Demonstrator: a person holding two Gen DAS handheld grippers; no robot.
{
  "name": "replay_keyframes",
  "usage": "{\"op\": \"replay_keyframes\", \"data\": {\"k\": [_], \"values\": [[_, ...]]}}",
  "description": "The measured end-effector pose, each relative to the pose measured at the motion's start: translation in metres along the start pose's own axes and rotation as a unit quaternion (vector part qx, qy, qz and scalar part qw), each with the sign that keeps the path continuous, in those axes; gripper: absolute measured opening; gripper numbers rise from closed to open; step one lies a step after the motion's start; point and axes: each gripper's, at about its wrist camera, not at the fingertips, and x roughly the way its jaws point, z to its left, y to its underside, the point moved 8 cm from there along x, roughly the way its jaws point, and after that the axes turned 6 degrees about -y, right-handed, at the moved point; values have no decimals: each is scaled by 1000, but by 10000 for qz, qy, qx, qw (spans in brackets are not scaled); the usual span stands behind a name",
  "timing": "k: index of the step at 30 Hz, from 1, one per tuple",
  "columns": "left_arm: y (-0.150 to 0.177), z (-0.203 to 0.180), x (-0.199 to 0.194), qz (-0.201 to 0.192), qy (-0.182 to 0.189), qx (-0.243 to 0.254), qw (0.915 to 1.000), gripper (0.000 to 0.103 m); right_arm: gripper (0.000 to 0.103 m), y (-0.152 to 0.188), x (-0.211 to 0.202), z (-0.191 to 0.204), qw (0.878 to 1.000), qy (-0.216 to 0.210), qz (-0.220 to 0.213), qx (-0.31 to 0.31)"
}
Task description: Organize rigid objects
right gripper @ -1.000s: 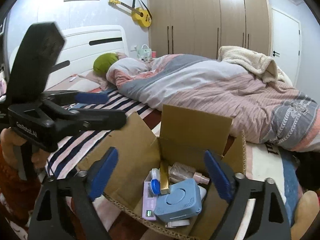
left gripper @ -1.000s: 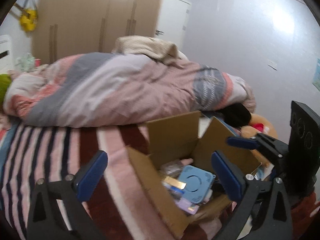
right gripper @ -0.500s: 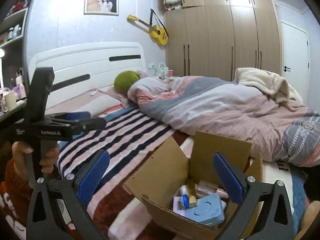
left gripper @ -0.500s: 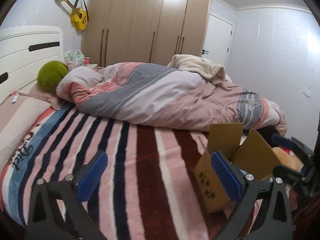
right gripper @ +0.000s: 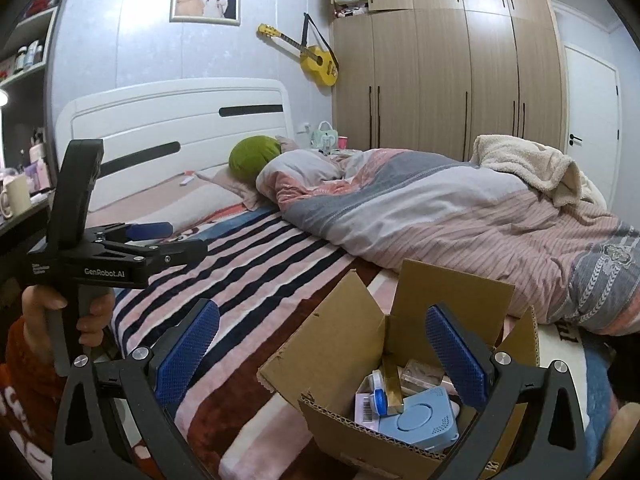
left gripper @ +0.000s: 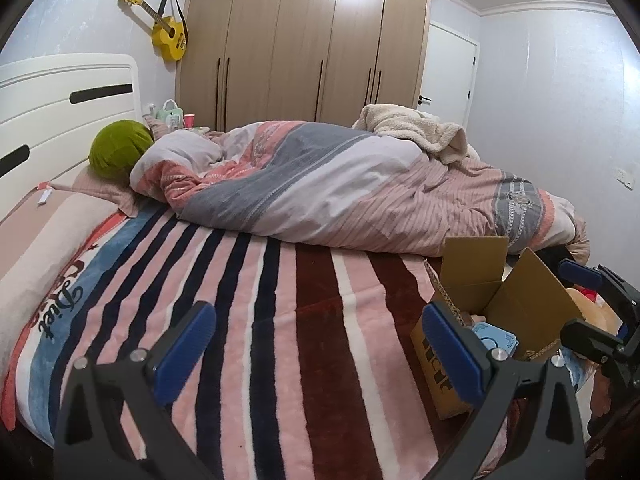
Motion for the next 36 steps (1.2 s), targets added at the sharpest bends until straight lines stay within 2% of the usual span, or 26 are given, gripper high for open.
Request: {"op": "replay_keyframes", "data": {"k": [36], "values": [[-4,2,1,-53,-76,24,10000,102,103,4,0,-4,9997,22,24,255]]}}
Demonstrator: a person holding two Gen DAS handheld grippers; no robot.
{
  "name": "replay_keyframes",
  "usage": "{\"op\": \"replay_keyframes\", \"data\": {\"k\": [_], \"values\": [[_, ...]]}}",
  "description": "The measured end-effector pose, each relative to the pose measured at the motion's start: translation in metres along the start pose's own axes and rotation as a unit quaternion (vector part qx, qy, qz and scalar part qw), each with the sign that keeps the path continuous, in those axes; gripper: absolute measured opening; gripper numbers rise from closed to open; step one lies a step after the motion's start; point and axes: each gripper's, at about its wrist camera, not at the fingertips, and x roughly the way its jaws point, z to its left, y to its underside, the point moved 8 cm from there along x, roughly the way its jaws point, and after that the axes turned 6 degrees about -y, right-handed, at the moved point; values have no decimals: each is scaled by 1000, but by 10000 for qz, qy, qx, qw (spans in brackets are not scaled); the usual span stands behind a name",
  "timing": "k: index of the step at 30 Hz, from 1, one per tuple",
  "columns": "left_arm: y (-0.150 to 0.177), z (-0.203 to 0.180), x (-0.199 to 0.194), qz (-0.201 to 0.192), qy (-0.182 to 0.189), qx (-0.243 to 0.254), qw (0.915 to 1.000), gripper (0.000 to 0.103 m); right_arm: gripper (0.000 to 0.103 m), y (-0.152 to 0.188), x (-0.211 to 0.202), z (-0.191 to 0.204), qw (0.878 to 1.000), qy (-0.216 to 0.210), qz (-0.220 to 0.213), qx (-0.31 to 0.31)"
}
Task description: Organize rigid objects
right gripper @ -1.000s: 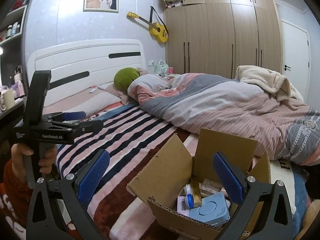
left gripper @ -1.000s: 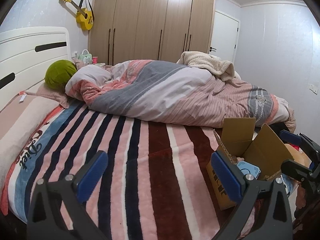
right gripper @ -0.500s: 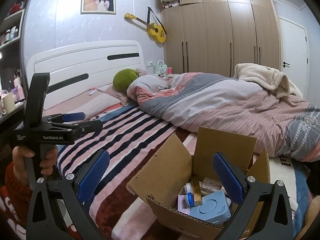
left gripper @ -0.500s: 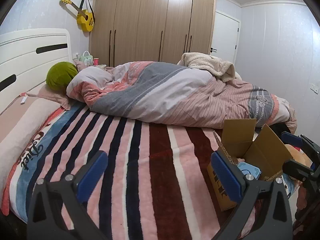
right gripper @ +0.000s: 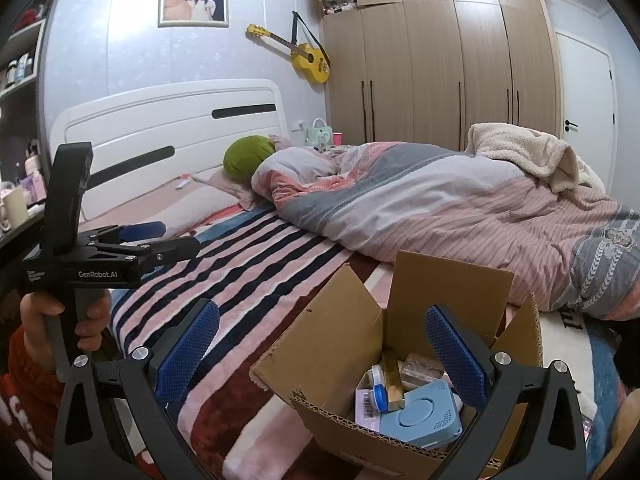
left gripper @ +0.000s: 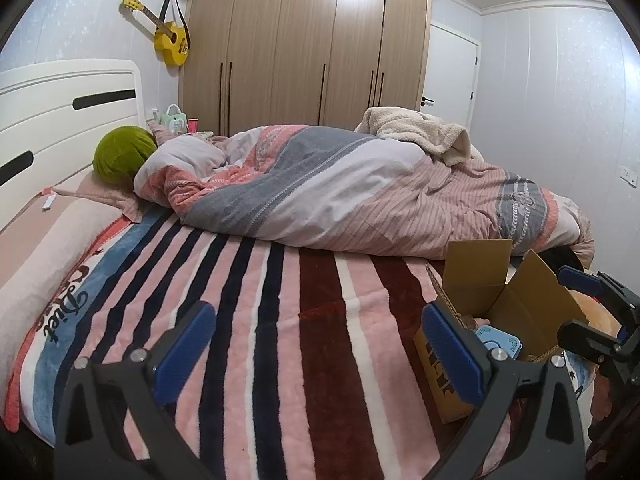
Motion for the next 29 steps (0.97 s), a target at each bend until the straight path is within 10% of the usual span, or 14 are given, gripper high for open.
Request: {"op": "replay_keyframes", "data": {"k": [29], "values": [[2,-1,-3,-12,-80,32,10000,102,103,4,0,0,9999,-40,64,131]]}}
